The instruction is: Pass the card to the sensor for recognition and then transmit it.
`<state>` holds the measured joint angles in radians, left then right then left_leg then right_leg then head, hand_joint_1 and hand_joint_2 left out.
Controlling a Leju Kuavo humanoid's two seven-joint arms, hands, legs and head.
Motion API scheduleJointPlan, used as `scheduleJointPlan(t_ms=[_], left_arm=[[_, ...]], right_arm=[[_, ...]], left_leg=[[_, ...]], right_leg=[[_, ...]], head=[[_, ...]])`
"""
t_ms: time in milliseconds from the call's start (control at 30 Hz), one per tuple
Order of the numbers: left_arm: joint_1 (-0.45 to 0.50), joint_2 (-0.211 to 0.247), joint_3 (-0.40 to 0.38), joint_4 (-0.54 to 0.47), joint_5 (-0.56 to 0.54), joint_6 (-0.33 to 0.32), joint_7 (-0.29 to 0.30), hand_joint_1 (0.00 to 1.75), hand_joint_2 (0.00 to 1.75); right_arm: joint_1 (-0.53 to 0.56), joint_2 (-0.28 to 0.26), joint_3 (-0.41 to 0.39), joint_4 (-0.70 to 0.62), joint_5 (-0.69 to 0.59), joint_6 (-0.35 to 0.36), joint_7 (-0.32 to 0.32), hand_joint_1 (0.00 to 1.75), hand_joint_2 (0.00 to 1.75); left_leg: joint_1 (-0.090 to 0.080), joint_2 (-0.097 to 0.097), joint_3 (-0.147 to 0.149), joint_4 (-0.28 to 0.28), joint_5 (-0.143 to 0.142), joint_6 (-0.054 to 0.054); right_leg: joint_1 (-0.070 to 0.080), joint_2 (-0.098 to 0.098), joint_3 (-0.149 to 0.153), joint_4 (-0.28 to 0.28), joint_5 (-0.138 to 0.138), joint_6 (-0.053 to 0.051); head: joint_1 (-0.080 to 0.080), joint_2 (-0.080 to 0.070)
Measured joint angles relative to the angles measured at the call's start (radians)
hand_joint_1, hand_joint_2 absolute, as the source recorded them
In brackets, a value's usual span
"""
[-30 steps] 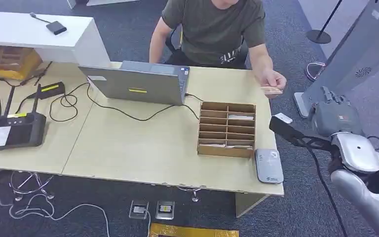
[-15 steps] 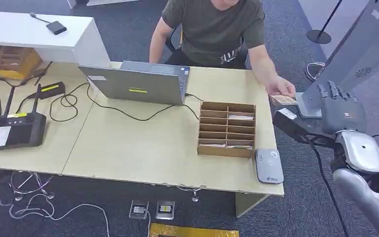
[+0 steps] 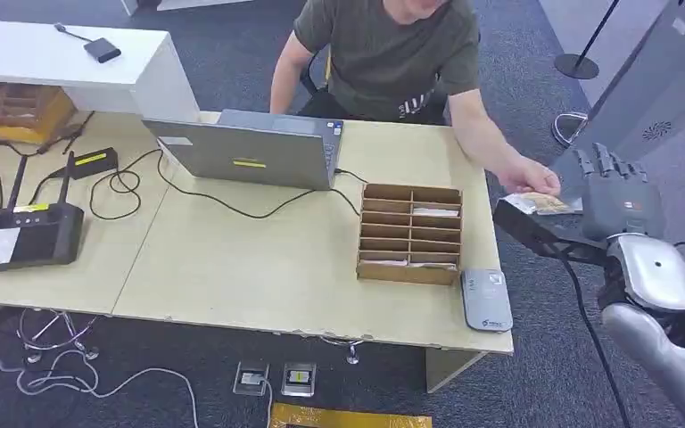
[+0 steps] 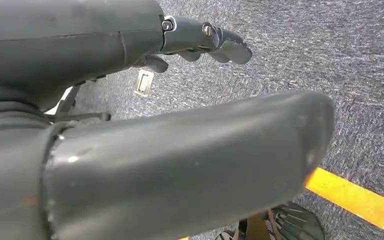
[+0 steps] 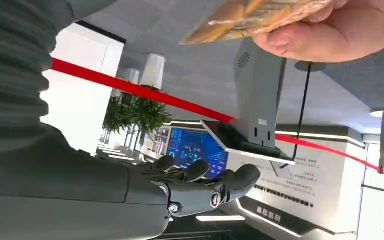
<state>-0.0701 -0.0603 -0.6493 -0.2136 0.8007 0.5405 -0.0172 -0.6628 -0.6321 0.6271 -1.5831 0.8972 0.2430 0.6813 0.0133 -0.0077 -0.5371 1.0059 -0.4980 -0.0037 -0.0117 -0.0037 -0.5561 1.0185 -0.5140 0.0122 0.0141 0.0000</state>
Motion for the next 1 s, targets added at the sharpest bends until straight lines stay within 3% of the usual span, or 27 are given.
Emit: scheduleJointPlan(t_ms=[533, 567, 1000], left_arm=[[0.000, 0.000, -0.010, 0.000, 0.011, 0.003, -0.002, 0.00, 0.00], [0.000, 0.000, -0.010, 0.000, 0.013, 0.005, -0.002, 0.00, 0.00], [-0.001, 0.000, -0.017, 0.000, 0.035, 0.020, -0.002, 0.00, 0.00]], right_arm=[[-0.001, 0.002, 0.001, -0.003, 0.001, -0.002, 0.000, 0.00, 1.75], [-0.001, 0.003, 0.001, -0.003, 0.002, -0.004, 0.000, 1.75, 1.75], [0.003, 0.014, 0.003, -0.002, 0.010, -0.019, 0.001, 1.75, 1.75]], left_leg=[[0.000, 0.000, 0.000, 0.000, 0.000, 0.000], [0.000, 0.000, 0.000, 0.000, 0.000, 0.000], [0.000, 0.000, 0.000, 0.000, 0.000, 0.000]], right_leg=[[0.000, 0.000, 0.000, 0.000, 0.000, 0.000], [0.000, 0.000, 0.000, 0.000, 0.000, 0.000], [0.000, 0.000, 0.000, 0.000, 0.000, 0.000]], head=[[0.000, 0.000], [0.000, 0.000], [0.000, 0.000]])
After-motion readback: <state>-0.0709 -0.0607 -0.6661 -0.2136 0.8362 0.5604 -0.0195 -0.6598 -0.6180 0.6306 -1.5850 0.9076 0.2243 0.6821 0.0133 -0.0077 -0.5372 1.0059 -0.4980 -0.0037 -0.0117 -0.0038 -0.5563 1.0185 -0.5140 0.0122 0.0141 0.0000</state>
